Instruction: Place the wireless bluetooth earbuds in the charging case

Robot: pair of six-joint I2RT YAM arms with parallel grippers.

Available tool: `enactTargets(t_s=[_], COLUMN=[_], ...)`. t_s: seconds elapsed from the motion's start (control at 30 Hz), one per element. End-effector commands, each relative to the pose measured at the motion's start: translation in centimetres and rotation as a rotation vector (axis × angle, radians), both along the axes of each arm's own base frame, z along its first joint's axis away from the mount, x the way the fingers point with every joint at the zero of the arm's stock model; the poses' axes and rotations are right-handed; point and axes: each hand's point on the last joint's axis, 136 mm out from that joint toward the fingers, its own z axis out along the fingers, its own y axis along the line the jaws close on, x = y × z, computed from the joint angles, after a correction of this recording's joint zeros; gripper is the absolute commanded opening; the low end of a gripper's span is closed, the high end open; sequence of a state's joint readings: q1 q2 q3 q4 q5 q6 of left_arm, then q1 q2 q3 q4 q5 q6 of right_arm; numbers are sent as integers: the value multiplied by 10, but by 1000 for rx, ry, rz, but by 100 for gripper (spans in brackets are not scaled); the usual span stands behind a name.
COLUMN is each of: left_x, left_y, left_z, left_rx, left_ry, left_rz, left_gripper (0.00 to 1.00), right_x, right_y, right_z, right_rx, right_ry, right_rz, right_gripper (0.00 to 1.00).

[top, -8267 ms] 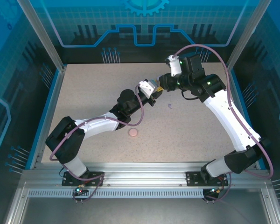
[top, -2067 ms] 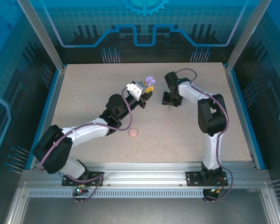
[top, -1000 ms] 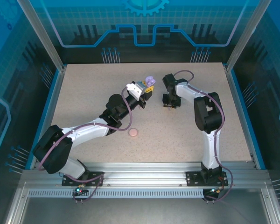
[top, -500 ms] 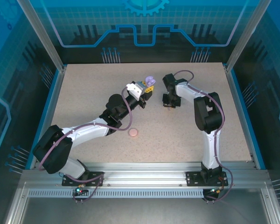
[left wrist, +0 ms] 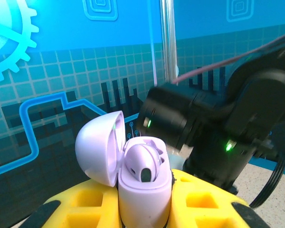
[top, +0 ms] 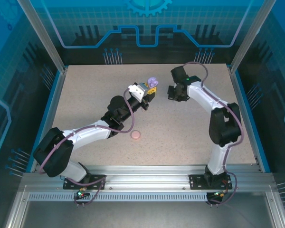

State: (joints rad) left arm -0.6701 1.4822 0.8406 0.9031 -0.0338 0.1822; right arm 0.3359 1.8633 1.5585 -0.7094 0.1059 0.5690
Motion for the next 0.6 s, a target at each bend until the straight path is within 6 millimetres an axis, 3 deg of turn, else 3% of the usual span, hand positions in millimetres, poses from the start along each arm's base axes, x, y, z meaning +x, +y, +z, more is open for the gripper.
enactTargets(t_s=[0.0, 0.27, 0.47, 0.57], left_x=[-8, -14, -16, -17], left_y=[7, 4, 1, 0], left_z=[33, 43, 48, 50], left_rx=[-63, -85, -96, -101], left_ry=[-61, -71, -73, -73], left_rz=[-7, -45, -66, -74], left_gripper=[0, 0, 0, 0], right_x=[-2, -18, -37, -45], right_y=[6, 2, 7, 16], right_z=[60, 200, 270, 290], right_rx=[89, 292, 453, 523], right_ry=[-142, -469, -647, -697], right_rz=[11, 54, 116, 161], right_gripper=[17, 18, 19, 19])
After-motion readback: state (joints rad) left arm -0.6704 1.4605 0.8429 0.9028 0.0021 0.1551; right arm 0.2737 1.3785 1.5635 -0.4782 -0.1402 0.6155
